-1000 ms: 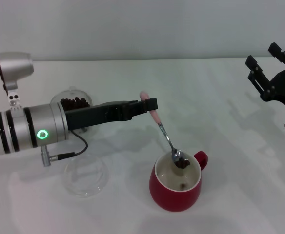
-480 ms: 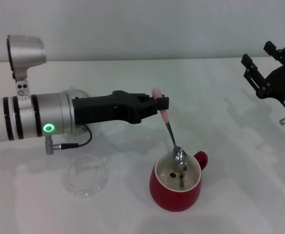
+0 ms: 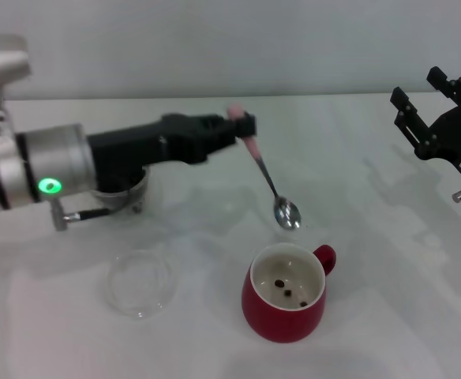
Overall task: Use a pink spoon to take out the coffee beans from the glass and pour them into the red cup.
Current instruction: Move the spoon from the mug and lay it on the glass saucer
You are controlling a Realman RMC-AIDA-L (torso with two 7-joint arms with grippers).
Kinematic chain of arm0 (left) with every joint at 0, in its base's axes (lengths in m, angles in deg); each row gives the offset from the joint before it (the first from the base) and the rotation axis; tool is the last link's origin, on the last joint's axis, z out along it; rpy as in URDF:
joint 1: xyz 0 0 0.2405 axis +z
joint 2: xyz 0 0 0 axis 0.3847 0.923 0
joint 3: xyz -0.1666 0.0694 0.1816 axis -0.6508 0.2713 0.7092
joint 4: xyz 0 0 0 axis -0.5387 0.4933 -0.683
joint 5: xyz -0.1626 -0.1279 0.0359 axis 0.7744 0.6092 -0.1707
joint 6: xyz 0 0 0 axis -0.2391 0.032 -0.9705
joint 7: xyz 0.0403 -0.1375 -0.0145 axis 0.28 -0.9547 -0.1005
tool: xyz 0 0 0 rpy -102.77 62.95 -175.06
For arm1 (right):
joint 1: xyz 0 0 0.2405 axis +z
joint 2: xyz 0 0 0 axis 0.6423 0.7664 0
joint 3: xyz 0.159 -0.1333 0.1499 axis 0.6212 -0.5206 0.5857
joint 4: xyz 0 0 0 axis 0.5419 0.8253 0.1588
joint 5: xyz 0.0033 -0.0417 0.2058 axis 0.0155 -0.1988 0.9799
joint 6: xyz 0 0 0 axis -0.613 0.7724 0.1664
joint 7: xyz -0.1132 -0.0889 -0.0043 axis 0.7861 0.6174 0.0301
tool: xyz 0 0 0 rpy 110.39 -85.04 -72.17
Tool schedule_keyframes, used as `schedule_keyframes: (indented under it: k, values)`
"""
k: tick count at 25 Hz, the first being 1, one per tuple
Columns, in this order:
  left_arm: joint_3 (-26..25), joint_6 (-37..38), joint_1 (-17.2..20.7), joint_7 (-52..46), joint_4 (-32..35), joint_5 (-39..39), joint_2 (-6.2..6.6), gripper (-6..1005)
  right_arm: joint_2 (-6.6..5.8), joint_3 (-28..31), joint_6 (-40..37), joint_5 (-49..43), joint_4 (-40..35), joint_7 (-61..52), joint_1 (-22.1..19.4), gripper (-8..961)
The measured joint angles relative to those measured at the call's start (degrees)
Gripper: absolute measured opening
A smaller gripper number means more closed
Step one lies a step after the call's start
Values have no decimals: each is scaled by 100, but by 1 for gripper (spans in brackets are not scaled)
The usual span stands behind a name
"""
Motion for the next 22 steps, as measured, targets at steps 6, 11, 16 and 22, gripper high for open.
schedule_keyframes:
  k: [6,11,16,22]
  values:
    - [-649,-184,660,-380,411,123,61,130,-7,2,-24,0,7,8,-23,592]
    - [-947,-172,1178,-278,374,94,41,129,-16,9,-22,52,11,8,-22,592]
    - [-1008,-151,1659,156,318,68,5,130,-20,9,-4,82,21,8,6,592]
    - [-1515,-149,2028,645,-145,111,1,128,-22,9,-11,86,33,8,-8,592]
